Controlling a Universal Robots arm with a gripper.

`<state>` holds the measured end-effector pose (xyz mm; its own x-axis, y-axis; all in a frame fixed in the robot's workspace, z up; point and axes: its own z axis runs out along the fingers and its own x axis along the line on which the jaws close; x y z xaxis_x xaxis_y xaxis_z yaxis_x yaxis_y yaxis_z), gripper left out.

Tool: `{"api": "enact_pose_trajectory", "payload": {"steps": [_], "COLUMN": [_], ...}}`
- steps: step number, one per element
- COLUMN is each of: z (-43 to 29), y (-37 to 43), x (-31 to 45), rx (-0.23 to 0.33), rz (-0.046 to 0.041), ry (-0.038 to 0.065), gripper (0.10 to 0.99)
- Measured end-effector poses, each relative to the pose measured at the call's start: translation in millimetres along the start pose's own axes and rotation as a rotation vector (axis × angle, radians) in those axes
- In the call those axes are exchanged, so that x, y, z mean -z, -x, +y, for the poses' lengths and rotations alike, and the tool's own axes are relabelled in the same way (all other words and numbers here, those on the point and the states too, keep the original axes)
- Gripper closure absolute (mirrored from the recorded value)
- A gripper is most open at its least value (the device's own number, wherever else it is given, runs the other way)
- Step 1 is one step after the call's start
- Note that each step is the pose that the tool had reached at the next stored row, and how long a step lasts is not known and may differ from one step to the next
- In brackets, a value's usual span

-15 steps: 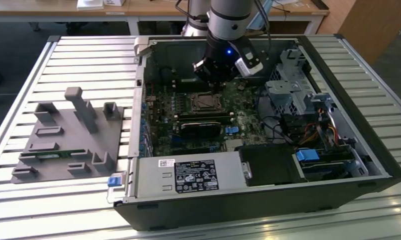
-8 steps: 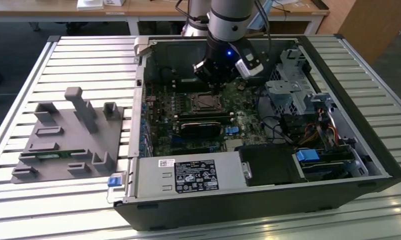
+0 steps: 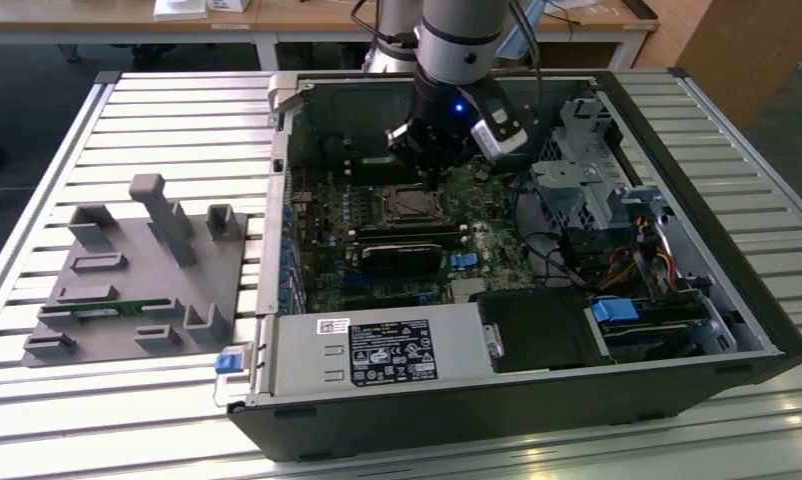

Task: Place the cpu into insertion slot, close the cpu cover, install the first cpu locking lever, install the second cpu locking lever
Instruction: 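Install the second cpu locking lever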

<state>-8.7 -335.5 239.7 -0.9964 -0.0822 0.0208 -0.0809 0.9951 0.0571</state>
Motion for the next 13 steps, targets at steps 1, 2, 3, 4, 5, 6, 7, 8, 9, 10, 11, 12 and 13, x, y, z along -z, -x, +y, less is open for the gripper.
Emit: {"api": "enact_pose_trajectory", "payload": {"steps": [1,2,3,4,5,6,7,8,9,10,11,12,13], "z": [-0.4,-0.9,-1.5,-1.8,-2.1,-2.7,-3.7,-5.4,-7.5,-9.1,-10.2,-11.3,-12.2], "y": [0.0,-0.1,-0.1,-0.3,-0.4,-0.4,-0.5,-0.7,-0.8,-0.9,-1.0,-1.1,-1.2], "x": [-0.1,-0.2,-0.6,-1.2,-2.1,-3.0,-3.9,-4.7,-5.4,-5.9,-6.2,-6.3,-6.4], "rx": [0.0,0.0,0.0,0.0,0.0,0.0,0.0,0.0,0.0,0.0,0.0,0.0,0.0], "rz": [0.0001,0.0001,0.0,0.0,0.0005,0.0023,0.0053,0.0074,0.0087,0.0092,0.0092,0.0093,0.0093], "ry": [0.0,0.0,0.0,0.0,0.0,0.0,0.0,0.0,0.001,0.001,0.001,0.001,0.001], "gripper": [0.98,0.98,0.98,0.98,0.98,0.98,0.98,0.98,0.98,0.98,0.98,0.98,0.98]}}
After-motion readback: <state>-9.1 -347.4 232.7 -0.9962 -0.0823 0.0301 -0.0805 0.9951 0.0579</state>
